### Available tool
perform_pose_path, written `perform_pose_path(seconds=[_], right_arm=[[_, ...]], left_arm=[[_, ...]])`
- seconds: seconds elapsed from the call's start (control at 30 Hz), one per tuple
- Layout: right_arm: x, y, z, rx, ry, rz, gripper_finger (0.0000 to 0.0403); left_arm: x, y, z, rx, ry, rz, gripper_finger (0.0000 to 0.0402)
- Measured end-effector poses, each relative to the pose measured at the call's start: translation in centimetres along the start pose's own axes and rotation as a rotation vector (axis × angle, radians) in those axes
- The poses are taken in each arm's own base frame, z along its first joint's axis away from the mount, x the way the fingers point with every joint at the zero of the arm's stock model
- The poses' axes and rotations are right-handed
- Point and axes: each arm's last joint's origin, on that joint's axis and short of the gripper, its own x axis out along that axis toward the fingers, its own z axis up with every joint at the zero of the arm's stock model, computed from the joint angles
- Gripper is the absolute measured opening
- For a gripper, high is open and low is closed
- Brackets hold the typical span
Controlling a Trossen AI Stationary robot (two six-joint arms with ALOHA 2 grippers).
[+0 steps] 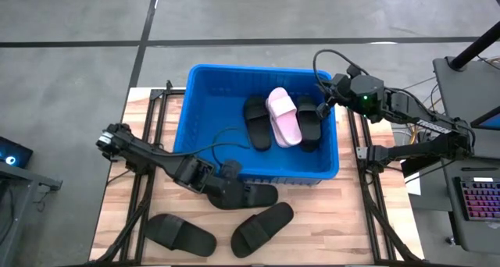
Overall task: Pick and place slides into bin
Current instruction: Put the black slide into the blue bin
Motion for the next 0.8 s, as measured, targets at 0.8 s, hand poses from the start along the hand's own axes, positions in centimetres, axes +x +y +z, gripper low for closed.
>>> perform_pose_path(seconds=[0.8], right_arm=[[0.0,0.0,0.0,-0.041,0.0,0.002,0.0057]], left_arm=[[1.2,0.3,-3.0,-0.36,0.183,0.089,0.0338]])
